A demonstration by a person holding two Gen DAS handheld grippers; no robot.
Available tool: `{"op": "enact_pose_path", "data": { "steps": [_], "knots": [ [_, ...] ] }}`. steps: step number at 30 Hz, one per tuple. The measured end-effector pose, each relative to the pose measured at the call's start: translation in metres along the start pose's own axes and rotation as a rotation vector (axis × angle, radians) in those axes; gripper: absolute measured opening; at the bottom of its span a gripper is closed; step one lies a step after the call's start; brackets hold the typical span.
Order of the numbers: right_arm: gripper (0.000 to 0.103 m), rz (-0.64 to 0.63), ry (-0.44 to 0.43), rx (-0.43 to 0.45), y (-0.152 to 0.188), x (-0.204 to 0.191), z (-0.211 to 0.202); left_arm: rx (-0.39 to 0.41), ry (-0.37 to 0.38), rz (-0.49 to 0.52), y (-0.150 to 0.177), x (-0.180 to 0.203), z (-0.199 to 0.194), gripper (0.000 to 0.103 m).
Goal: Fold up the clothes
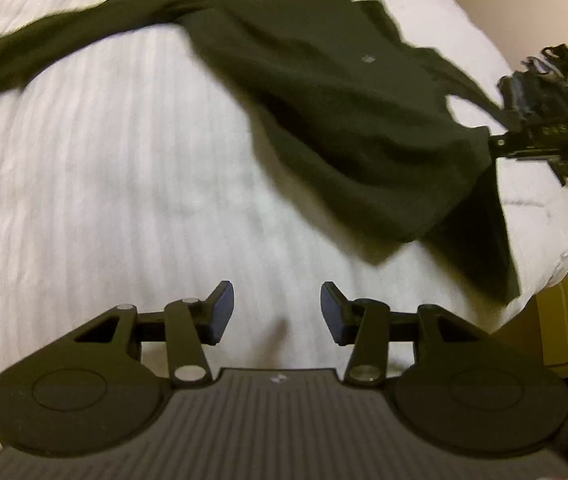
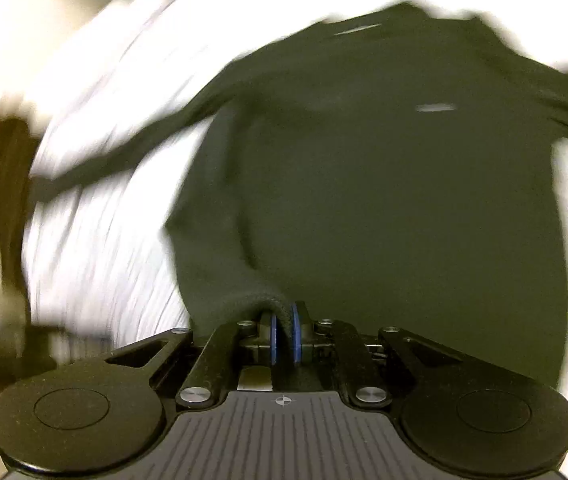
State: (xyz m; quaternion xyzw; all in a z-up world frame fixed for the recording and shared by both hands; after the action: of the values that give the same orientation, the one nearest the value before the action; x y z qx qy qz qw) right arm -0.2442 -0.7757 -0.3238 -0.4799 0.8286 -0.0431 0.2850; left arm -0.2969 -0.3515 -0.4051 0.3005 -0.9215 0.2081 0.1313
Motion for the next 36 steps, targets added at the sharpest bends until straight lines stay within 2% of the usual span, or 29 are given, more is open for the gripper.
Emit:
{"op": "enact_pose_path", "data": {
  "steps": [3, 5, 8, 12, 14, 15, 16, 17, 20, 22, 23, 25, 26, 28, 29, 31, 34, 36],
  "knots": [
    [0.007, 0.193, -0.003, 0.045, -0.014, 0.050, -0.018, 0.001, 0.025, -0.008, -0.013, 0.015, 0.016, 0.046],
    [0.007, 0.254, -0.008, 0.051, -0.015, 0.067, -0.020, 0.002, 0.041, -0.013, -0.022, 0.026, 0.027, 0.046],
    [0.007, 0.287, -0.020, 0.052, -0.014, 0.082, -0.019, 0.003, 0.066, -0.021, -0.036, 0.041, 0.042, 0.048],
    [0.008, 0.233, -0.027, 0.037, 0.000, 0.075, -0.030, 0.004, 0.098, -0.032, -0.053, 0.062, 0.064, 0.046],
    [0.008, 0.202, -0.030, 0.028, 0.008, 0.072, -0.037, -0.007, 0.128, -0.072, -0.059, 0.063, 0.074, 0.039],
    [0.008, 0.187, -0.032, 0.024, 0.012, 0.070, -0.040, -0.016, 0.146, -0.093, -0.060, 0.062, 0.078, 0.032],
    [0.008, 0.171, -0.033, 0.020, 0.016, 0.068, -0.043, -0.026, 0.167, -0.106, -0.061, 0.062, 0.079, 0.010],
    [0.008, 0.156, -0.035, 0.016, 0.020, 0.066, -0.046, -0.036, 0.177, -0.101, -0.060, 0.062, 0.076, 0.003],
    [0.008, 0.110, -0.039, 0.003, 0.032, 0.060, -0.056, -0.057, 0.207, -0.053, -0.052, 0.063, 0.048, 0.002],
    [0.009, 0.079, -0.042, -0.005, 0.041, 0.056, -0.062, -0.079, 0.195, -0.046, -0.038, 0.049, 0.016, 0.002],
    [0.019, 0.064, -0.044, -0.010, 0.045, 0.054, -0.066, -0.097, 0.155, -0.046, -0.028, 0.034, -0.002, 0.002],
    [0.083, 0.033, -0.046, -0.018, 0.053, 0.051, -0.072, -0.135, 0.074, -0.047, -0.008, 0.004, -0.039, 0.002],
    [0.089, 0.017, -0.048, -0.022, 0.057, 0.049, -0.075, -0.153, 0.027, -0.051, 0.002, -0.013, -0.055, 0.002],
    [0.089, 0.041, -0.004, -0.029, 0.073, 0.063, -0.081, -0.180, -0.079, -0.091, 0.019, -0.053, -0.073, 0.002],
    [0.089, 0.058, 0.023, -0.031, 0.082, 0.071, -0.083, -0.184, -0.098, -0.123, 0.024, -0.067, -0.078, 0.002],
    [0.089, 0.093, 0.076, -0.037, 0.100, 0.089, -0.089, -0.186, -0.100, -0.152, 0.026, -0.079, -0.078, 0.001],
    [0.089, 0.157, 0.150, -0.050, 0.127, 0.115, -0.095, -0.209, -0.099, -0.099, 0.025, -0.071, -0.063, 0.000],
    [0.089, 0.224, 0.157, -0.068, 0.143, 0.129, -0.092, -0.232, -0.085, -0.078, 0.027, -0.065, -0.051, 0.000]
  ]
}}
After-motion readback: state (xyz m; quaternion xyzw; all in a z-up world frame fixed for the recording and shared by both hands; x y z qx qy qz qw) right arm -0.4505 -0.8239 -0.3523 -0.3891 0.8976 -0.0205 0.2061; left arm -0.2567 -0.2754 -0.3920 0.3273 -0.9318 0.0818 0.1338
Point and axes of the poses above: each gripper's, at about its wrist camera, not at the fingertips, and z roughly the way its jaws point, x to its right, y to its underside, the point moved 9 cm from there along z, roughly the way its jaws point, and after that the axes turned 4 degrees about -z, right-handed, at the moved point
